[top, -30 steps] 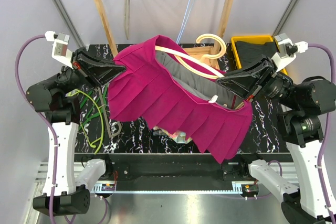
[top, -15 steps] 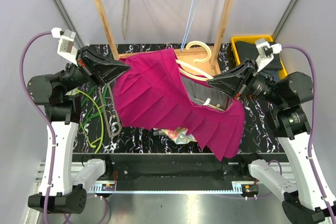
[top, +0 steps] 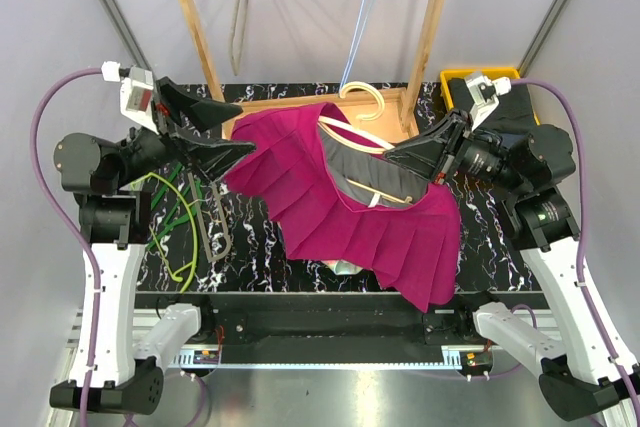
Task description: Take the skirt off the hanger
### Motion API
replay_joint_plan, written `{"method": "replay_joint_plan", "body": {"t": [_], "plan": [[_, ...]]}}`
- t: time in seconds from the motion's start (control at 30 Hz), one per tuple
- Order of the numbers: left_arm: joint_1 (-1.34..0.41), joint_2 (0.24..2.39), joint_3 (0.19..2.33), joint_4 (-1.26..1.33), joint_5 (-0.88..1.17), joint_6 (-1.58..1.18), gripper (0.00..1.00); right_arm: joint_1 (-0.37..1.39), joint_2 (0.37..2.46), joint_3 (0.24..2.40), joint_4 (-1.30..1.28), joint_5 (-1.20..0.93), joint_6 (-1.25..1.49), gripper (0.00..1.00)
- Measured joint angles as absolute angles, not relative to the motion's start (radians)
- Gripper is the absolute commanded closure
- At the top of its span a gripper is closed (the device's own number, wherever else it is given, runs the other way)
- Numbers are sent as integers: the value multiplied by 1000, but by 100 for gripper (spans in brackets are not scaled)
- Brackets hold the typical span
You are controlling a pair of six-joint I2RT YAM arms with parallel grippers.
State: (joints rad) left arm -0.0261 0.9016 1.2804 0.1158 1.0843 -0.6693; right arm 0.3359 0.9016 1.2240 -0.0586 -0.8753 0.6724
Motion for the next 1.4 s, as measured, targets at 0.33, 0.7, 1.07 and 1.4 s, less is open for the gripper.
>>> {"method": "replay_joint_plan", "body": {"t": [0.33, 0.7, 1.07, 1.4], "plan": [[-66, 998, 1302, -4, 997, -390, 1, 358, 909, 1259, -7, -894, 743, 100], [-136, 1081, 1398, 4, 1152, -409, 100, 379, 909, 1262, -7, -871, 775, 97], [-120, 1067, 1447, 48, 1213, -416, 100, 461, 927, 1270, -68, -781, 635, 73], [-165, 1066, 1446, -3, 1208, -495, 100, 639, 1078, 1327, -158, -688, 459, 87]]}}
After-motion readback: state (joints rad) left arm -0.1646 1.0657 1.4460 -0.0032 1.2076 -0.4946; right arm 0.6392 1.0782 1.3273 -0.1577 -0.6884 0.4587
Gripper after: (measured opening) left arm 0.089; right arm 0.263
